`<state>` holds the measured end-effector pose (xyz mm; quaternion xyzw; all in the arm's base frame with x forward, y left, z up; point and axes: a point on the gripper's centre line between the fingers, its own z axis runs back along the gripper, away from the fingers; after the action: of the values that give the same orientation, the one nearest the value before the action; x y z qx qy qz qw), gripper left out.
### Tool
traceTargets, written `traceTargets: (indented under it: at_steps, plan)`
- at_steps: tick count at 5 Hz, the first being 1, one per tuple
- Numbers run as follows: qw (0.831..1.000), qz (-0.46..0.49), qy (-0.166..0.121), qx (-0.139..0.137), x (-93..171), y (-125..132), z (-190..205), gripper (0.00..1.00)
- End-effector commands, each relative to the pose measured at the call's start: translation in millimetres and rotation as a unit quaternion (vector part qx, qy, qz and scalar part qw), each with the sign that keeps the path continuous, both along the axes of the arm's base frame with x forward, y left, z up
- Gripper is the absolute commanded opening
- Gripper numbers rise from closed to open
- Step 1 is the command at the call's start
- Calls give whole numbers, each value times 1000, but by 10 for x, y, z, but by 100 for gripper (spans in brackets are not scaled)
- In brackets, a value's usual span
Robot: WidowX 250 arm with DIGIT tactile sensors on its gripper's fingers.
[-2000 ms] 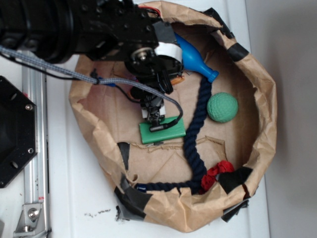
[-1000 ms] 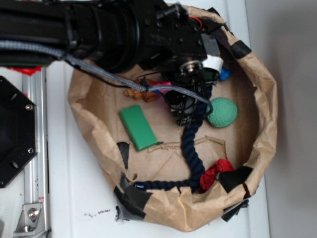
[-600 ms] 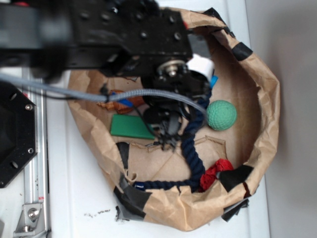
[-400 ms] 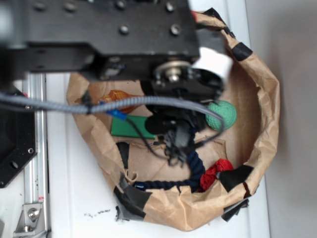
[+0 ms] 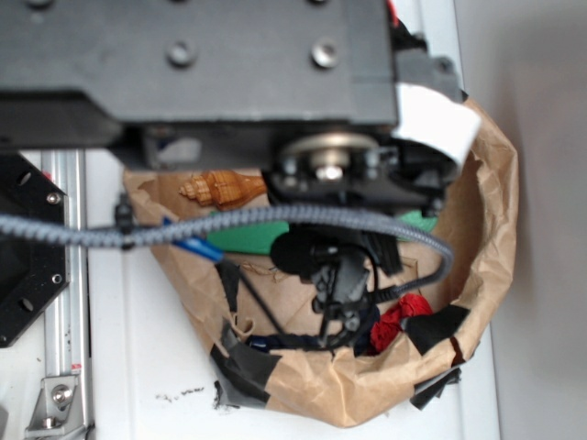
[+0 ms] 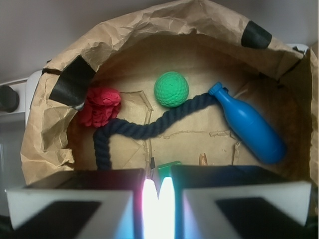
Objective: Grab the shell.
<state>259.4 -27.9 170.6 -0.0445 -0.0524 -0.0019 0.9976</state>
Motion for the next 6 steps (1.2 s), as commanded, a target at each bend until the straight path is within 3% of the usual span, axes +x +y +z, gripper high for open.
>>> traceTargets:
  at_steps: [1, 3, 5, 6]
  plan:
    - [999, -8, -10, 43, -41, 593, -420, 100]
    - [999, -28, 7, 42, -254, 764, -552, 100]
    - [996, -53, 20, 73, -353, 786, -799, 100]
    - [987, -135, 11, 81, -432, 732, -871, 100]
